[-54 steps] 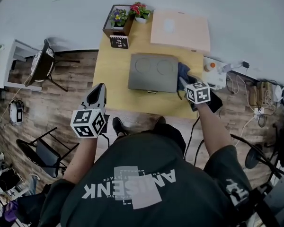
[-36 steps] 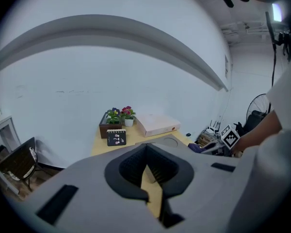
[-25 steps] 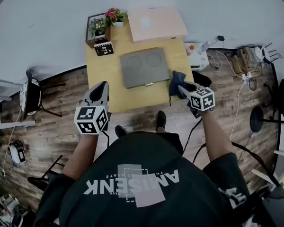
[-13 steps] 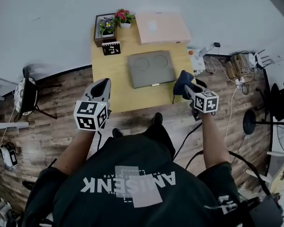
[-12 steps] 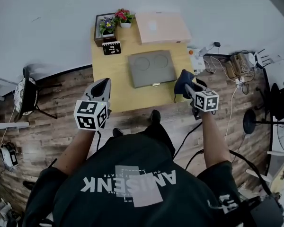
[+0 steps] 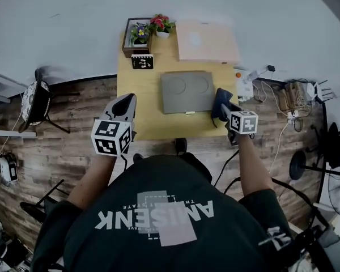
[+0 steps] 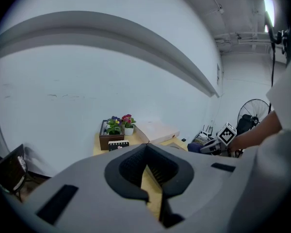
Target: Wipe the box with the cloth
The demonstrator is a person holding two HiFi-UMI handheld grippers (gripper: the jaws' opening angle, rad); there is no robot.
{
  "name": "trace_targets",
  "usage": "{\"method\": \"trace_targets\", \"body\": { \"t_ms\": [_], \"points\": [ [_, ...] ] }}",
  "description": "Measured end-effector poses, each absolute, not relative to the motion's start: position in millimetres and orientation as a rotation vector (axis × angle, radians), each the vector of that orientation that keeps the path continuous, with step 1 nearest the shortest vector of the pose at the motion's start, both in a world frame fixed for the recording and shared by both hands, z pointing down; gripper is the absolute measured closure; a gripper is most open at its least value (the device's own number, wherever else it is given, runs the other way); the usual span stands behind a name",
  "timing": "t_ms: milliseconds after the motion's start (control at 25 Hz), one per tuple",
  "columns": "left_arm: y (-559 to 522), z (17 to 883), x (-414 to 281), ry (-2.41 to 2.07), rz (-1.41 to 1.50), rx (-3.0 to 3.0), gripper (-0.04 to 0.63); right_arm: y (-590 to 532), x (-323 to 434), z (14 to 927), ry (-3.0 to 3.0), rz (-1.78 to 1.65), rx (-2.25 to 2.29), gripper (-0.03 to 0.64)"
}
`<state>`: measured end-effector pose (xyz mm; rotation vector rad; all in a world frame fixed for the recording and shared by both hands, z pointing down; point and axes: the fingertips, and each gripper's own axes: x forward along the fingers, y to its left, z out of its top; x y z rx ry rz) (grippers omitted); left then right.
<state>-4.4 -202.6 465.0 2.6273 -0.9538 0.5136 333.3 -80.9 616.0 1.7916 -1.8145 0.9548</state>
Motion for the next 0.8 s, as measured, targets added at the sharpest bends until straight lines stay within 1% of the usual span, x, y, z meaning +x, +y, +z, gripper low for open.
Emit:
{"method": "trace_targets", "body": {
  "t_ms": [520,800],
  "points": [
    [-197.2,467.6,-8.9,-1.0,0.465,2.571,0.595,-109.9,289.4,627.1,-1.838,0.861,1.553,0.517],
    [-198.5,465.4,-26.0,-1.027,0.447,2.553,0.595,-116.2,263.0,631.0,-1.858,0.995,1.618,0.517]
  ]
}}
